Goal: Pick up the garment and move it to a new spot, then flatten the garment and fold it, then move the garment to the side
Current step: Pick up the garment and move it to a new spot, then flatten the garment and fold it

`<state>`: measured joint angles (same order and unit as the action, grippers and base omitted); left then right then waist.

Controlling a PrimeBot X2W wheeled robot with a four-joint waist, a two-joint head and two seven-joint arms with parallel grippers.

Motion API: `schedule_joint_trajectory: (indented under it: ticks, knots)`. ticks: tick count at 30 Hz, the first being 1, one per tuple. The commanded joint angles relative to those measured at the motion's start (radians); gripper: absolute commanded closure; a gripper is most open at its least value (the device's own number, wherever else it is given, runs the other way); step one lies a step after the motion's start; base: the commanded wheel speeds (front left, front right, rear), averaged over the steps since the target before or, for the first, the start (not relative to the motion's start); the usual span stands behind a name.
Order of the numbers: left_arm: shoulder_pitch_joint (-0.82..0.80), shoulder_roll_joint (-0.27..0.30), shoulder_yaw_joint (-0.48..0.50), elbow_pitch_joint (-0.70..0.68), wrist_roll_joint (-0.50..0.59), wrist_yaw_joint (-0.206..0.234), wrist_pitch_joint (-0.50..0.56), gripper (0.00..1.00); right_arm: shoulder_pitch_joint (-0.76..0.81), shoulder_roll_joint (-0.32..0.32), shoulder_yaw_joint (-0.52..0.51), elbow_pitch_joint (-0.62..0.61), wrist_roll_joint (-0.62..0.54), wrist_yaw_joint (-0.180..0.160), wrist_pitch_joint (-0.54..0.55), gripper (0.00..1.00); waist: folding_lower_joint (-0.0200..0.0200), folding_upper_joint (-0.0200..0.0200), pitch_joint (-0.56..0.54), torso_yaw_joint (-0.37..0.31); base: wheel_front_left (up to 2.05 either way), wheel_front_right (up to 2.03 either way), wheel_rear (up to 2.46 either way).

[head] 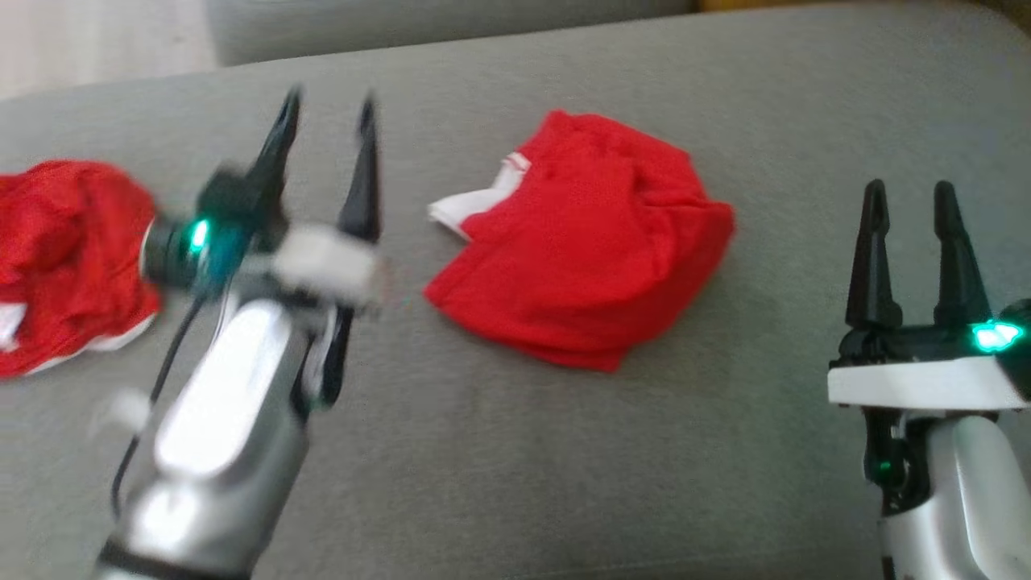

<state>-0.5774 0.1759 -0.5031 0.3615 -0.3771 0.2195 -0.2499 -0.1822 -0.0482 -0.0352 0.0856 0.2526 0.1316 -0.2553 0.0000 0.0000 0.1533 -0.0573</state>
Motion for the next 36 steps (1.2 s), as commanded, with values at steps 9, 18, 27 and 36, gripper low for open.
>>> schedule_joint_trajectory:
  ticks: [9, 18, 27, 36]
  knots:
    - [0.287, 0.022, 0.186, -0.153, 0.052, -0.022, -0.012, 0.0, 0.035, -0.002, 0.061, 0.021, -0.032, -0.001, -0.003, 0.0, 0.0, 0.0, -0.072, 0.14, 0.0, 0.0, 0.0]
    - [0.437, -0.076, 0.311, -0.22, 0.115, -0.087, -0.012, 0.0, 0.048, -0.002, 0.087, 0.045, -0.041, -0.001, 0.009, 0.0, 0.0, 0.0, -0.082, 0.182, 0.0, 0.0, 0.0]
    - [0.402, -0.117, 0.334, -0.208, 0.158, -0.148, -0.012, 0.0, -0.023, -0.036, 0.349, 0.059, -0.085, -0.001, 0.115, 0.0, 0.0, 0.0, -0.042, 0.225, 0.0, 0.0, 0.0]
    - [0.371, -0.125, 0.298, -0.187, 0.111, -0.148, -0.012, 0.0, -0.192, -0.142, 0.542, 0.242, -0.09, -0.001, 0.243, 0.0, 0.0, 0.0, 0.041, 0.322, 0.0, 0.0, 0.0]
